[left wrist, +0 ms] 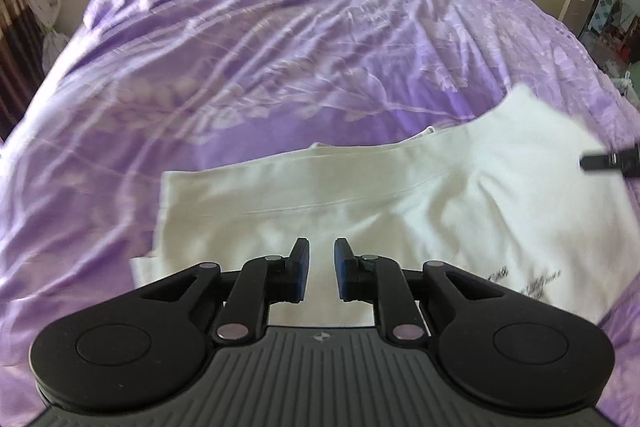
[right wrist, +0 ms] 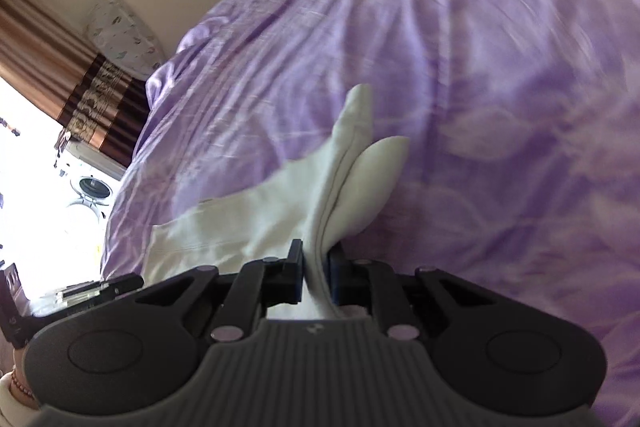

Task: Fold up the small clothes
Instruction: 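Lift and fold the held edge over the bundle with the right gripper, release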

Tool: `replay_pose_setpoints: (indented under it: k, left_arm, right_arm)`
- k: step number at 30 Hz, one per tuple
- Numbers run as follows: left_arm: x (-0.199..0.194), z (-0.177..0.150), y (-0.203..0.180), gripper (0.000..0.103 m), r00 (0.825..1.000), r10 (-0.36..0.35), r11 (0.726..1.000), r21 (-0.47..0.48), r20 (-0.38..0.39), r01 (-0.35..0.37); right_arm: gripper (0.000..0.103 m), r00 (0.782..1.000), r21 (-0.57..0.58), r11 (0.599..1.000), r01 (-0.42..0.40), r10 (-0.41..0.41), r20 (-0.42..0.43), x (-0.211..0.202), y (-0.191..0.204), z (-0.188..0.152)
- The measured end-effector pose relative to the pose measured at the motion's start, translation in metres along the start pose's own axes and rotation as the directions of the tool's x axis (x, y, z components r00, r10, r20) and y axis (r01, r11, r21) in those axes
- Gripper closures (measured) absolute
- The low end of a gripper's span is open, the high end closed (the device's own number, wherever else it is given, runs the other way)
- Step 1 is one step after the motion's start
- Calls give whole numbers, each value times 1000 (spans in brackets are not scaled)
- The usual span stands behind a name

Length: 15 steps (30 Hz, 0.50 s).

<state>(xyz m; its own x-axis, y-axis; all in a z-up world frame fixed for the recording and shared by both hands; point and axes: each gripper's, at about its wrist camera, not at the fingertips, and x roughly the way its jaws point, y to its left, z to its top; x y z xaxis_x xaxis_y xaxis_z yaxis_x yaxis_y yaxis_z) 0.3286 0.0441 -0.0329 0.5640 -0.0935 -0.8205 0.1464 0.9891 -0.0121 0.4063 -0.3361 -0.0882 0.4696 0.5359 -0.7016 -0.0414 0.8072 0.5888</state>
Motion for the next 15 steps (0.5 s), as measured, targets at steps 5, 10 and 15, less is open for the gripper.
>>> replay_pose_setpoints:
  k: [5,10,15]
  left_arm:
    - [-38,-18,26,83,1000,19,1000,-13,24,-18]
    - [-63,-35,61,82,998,46,998,-50,49,-44]
    - [-75,-59,100,81,997,45,994,-101,63,-39]
  right_arm:
    - [95,1000,-63,998,-5,6,11,-5,68,-1]
    - [96,998,-108,993,-55,53,-19,15,134,-5]
    - [96,991,-115,986,-119,110,-78,64,192,-19]
